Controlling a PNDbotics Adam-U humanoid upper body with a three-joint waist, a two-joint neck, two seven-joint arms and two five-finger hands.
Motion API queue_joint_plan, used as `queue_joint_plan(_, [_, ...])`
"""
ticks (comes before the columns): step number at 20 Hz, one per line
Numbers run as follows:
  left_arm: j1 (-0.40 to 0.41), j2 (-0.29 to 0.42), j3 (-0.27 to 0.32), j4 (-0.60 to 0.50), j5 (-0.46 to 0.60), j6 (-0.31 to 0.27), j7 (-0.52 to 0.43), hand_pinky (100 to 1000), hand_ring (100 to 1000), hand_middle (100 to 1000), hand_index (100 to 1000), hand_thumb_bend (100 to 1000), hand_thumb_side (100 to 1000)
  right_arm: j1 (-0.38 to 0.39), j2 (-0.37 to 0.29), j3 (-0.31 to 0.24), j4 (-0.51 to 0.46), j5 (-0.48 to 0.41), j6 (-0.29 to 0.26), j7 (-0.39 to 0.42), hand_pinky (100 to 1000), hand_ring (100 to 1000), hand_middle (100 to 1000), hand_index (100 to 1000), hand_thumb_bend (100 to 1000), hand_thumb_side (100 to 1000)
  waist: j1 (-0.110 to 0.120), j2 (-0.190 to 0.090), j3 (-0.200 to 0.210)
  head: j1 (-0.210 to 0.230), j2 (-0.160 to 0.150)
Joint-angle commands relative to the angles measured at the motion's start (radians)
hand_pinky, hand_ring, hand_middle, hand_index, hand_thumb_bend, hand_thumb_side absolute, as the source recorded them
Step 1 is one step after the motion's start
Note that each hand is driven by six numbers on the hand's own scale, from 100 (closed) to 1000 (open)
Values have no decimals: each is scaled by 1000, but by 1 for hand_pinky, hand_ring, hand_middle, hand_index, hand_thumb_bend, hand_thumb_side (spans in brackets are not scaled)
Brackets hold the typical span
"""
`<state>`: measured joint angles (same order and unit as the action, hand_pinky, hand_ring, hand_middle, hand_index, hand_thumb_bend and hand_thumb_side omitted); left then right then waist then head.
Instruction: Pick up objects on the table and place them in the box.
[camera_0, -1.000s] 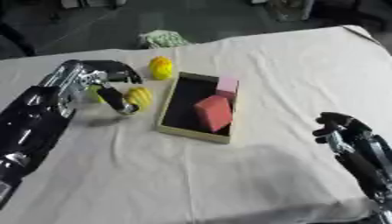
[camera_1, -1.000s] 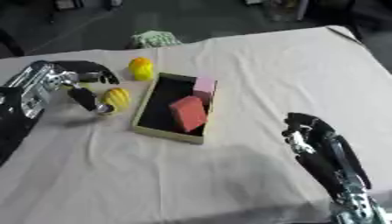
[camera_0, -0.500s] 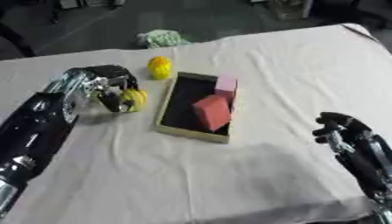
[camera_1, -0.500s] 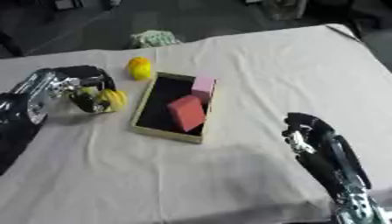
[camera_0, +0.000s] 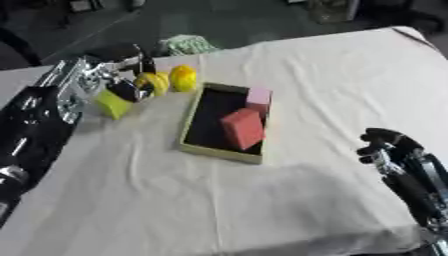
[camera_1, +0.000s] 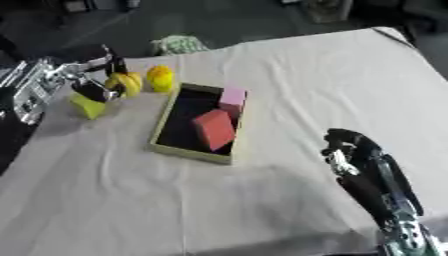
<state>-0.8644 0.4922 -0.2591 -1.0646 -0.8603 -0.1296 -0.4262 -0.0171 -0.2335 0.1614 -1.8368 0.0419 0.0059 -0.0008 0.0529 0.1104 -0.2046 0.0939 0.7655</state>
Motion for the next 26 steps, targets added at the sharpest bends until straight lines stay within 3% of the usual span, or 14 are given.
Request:
queue_joint_plan(1, [-29, -9, -20, -35, 19, 0, 11, 769, 642, 482, 643, 100, 100, -9, -12, 2, -10, 4, -1, 3, 662, 663, 711, 780, 100, 501, -7, -14, -3, 2, 4])
queue_joint_plan(11, [-30, -140, -97, 2, -12, -50, 10, 784, 698, 538, 696, 100, 103, -12, -8, 9, -9, -1, 0, 10, 662, 662, 711, 780, 100, 507, -16, -11, -23, 18, 4])
queue_joint_plan(12, [-28, -145, -101, 6, -15, -54, 6, 787, 709, 562, 716, 161, 119, -12, -8, 9, -9, -1, 1, 10, 662, 662, 711, 780, 100, 507, -15, -11, -24, 18, 4])
queue_joint_plan(15, [-21, -155, -109, 19, -15, -68, -14, 800, 748, 653, 796, 228, 205, -12, -8, 10, -8, 0, 1, 10, 662, 662, 711, 780, 100, 508, -15, -11, -25, 17, 4])
queue_joint_plan(17, [-17, -158, -111, 27, -1, -84, -35, 822, 790, 741, 863, 398, 369, -12, -7, 10, -8, 0, 1, 10, 662, 662, 711, 780, 100, 508, -14, -12, -25, 15, 4])
queue_joint_plan(20, [-11, -152, -114, 27, 33, -106, -74, 846, 818, 787, 899, 500, 482, -11, -6, 9, -7, 0, 1, 9, 662, 662, 711, 780, 100, 508, -15, -12, -24, 9, 4])
queue_joint_plan(23, [-7, -127, -112, 3, 77, -116, -116, 852, 823, 799, 909, 505, 527, -9, -6, 7, -6, 2, 1, 7, 662, 662, 711, 780, 100, 507, -15, -13, -21, 4, 4])
queue_joint_plan(26, [-5, -74, -96, -53, 106, -95, -116, 841, 803, 770, 892, 462, 496, -8, -6, 4, -5, 4, 1, 4, 662, 661, 711, 780, 100, 509, -13, -13, -15, -3, 4])
